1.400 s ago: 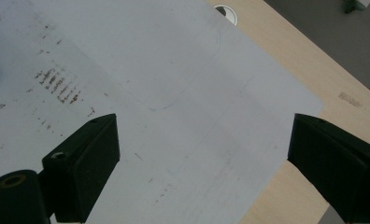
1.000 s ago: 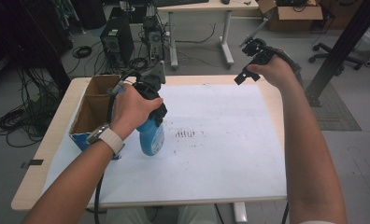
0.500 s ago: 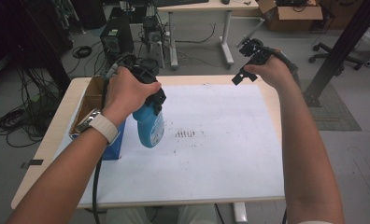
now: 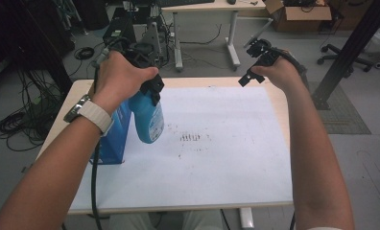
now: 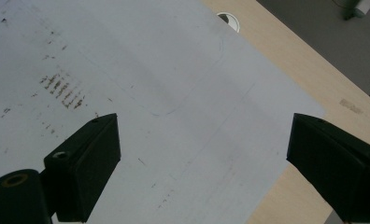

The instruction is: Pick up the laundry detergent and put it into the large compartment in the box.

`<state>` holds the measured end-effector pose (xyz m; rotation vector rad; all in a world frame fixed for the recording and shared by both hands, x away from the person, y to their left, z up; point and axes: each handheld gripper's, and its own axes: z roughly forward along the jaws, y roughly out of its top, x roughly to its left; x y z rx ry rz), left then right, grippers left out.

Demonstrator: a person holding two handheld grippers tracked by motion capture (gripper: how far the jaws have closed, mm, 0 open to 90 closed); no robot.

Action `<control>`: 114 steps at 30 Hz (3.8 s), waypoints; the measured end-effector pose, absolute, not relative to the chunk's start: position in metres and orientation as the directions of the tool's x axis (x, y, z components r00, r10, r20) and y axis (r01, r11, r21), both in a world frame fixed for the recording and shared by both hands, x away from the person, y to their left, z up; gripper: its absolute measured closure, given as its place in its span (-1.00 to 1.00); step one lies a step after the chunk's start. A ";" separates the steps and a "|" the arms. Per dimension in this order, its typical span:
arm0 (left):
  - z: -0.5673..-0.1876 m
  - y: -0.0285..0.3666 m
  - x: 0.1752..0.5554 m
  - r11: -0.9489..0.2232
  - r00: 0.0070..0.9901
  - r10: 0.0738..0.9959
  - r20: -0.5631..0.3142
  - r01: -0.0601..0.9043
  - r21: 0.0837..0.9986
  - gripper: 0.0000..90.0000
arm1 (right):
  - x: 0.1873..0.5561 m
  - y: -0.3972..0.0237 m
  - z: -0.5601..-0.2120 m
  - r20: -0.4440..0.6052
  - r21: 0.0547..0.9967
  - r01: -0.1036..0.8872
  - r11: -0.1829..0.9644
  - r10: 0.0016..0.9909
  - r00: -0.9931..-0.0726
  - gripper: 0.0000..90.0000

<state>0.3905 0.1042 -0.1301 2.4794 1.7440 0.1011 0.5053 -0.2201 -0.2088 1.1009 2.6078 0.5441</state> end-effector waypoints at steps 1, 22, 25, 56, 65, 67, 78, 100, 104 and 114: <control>-0.127 0.106 0.391 -0.332 0.336 0.942 -0.003 0.934 0.128 -0.17 | 0.505 -0.220 -0.209 -0.090 0.435 0.631 0.642 0.728 -0.679 -0.79; -0.068 0.165 0.396 -0.172 0.175 0.985 0.005 0.967 0.187 -0.17 | 0.506 -0.220 -0.206 -0.098 0.443 0.626 0.641 0.729 -0.677 -0.79; -0.066 0.169 0.396 -0.165 0.166 0.986 0.011 0.968 0.191 -0.17 | 0.506 -0.221 -0.206 -0.098 0.441 0.628 0.641 0.730 -0.677 -0.79; -0.088 0.229 0.415 -0.058 0.042 0.996 0.084 0.980 0.192 -0.17 | 0.507 -0.218 -0.208 -0.102 0.429 0.631 0.646 0.729 -0.676 -0.79; -0.111 0.238 0.420 -0.056 0.040 0.995 0.088 0.981 0.185 -0.17 | 0.508 -0.219 -0.209 -0.107 0.428 0.634 0.644 0.732 -0.673 -0.79; -0.120 0.240 0.422 -0.058 0.042 0.995 0.089 0.981 0.184 -0.17 | 0.508 -0.219 -0.209 -0.107 0.427 0.634 0.644 0.733 -0.672 -0.79; -0.165 0.249 0.426 -0.057 0.043 0.996 0.077 0.982 0.181 -0.17 | 0.508 -0.218 -0.209 -0.111 0.424 0.634 0.647 0.732 -0.672 -0.79; -0.223 0.252 0.429 -0.050 0.038 0.997 0.066 0.979 0.196 -0.17 | 0.508 -0.216 -0.212 -0.113 0.420 0.633 0.651 0.729 -0.675 -0.79; -0.230 0.252 0.430 -0.053 0.039 0.997 0.073 0.979 0.195 -0.17 | 0.508 -0.217 -0.212 -0.112 0.420 0.634 0.650 0.730 -0.674 -0.79; -0.246 0.253 0.431 -0.043 0.030 0.997 0.065 0.980 0.195 -0.17 | 0.508 -0.217 -0.212 -0.112 0.418 0.634 0.651 0.729 -0.675 -0.79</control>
